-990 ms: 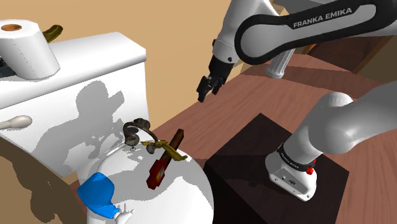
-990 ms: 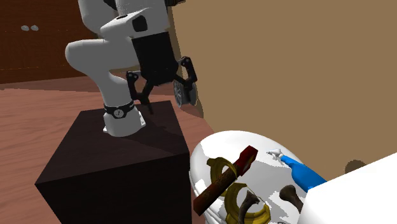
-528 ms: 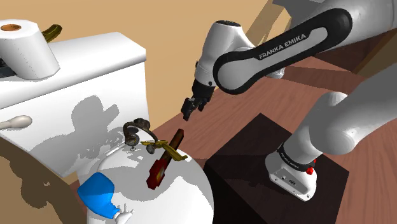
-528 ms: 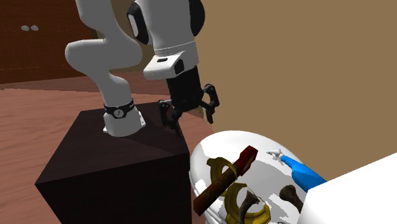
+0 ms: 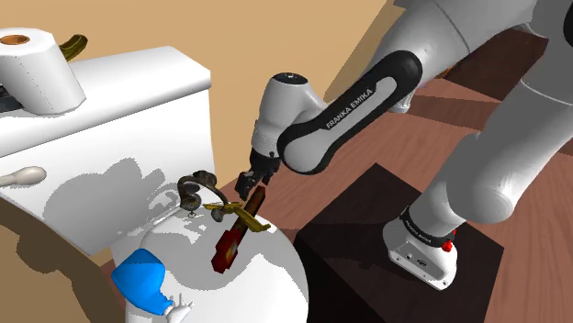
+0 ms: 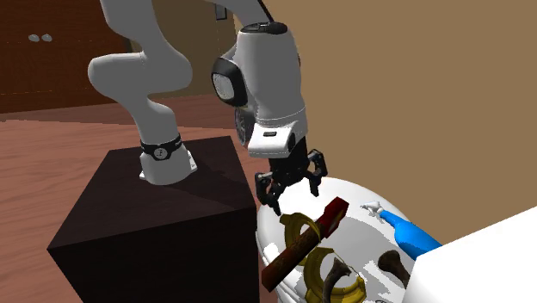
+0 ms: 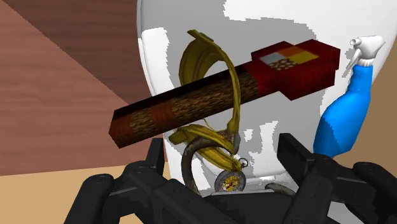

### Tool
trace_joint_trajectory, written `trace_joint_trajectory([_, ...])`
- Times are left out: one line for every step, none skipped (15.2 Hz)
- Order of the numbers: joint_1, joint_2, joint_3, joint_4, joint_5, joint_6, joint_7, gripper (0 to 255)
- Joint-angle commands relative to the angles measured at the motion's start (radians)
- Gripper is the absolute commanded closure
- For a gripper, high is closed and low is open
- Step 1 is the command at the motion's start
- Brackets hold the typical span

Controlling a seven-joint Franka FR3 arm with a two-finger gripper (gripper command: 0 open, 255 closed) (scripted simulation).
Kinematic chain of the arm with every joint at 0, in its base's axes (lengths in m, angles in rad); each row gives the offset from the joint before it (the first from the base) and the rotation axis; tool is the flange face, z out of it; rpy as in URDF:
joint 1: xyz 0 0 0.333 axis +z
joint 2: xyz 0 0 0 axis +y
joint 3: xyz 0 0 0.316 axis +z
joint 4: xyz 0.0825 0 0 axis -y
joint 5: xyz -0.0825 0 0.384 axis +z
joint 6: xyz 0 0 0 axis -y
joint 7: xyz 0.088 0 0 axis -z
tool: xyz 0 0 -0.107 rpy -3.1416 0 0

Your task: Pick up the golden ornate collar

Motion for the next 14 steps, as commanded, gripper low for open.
trace_joint_trajectory([0.022, 0.089, 0.004, 0.034, -0.065, 0.056, 0.067, 0])
trace_joint_trajectory([0.038, 0.132, -0.004, 0.054, -0.1, 0.079, 0.098, 0])
trace_joint_trajectory([0.058, 0.175, -0.015, 0.075, -0.134, 0.099, 0.129, 0])
trace_joint_trajectory([0.081, 0.216, -0.031, 0.097, -0.165, 0.117, 0.157, 0])
trace_joint_trajectory([0.09, 0.225, -0.038, 0.103, -0.17, 0.121, 0.161, 0])
trace_joint_trajectory([0.096, 0.24, -0.045, 0.104, -0.177, 0.134, 0.165, 0])
trace_joint_trajectory([0.102, 0.254, -0.052, 0.105, -0.184, 0.147, 0.169, 0])
trace_joint_trajectory([0.107, 0.268, -0.059, 0.107, -0.191, 0.159, 0.172, 0])
trace_joint_trajectory([0.113, 0.282, -0.066, 0.109, -0.198, 0.171, 0.176, 0])
trace_joint_trajectory([0.119, 0.297, -0.074, 0.111, -0.205, 0.184, 0.179, 0])
trace_joint_trajectory([0.125, 0.311, -0.081, 0.113, -0.212, 0.196, 0.183, 0])
trace_joint_trajectory([0.135, 0.334, -0.093, 0.117, -0.221, 0.214, 0.188, 0])
trace_joint_trajectory([0.135, 0.334, -0.093, 0.117, -0.221, 0.214, 0.187, 0])
trace_joint_trajectory([0.135, 0.334, -0.093, 0.117, -0.221, 0.215, 0.187, 0])
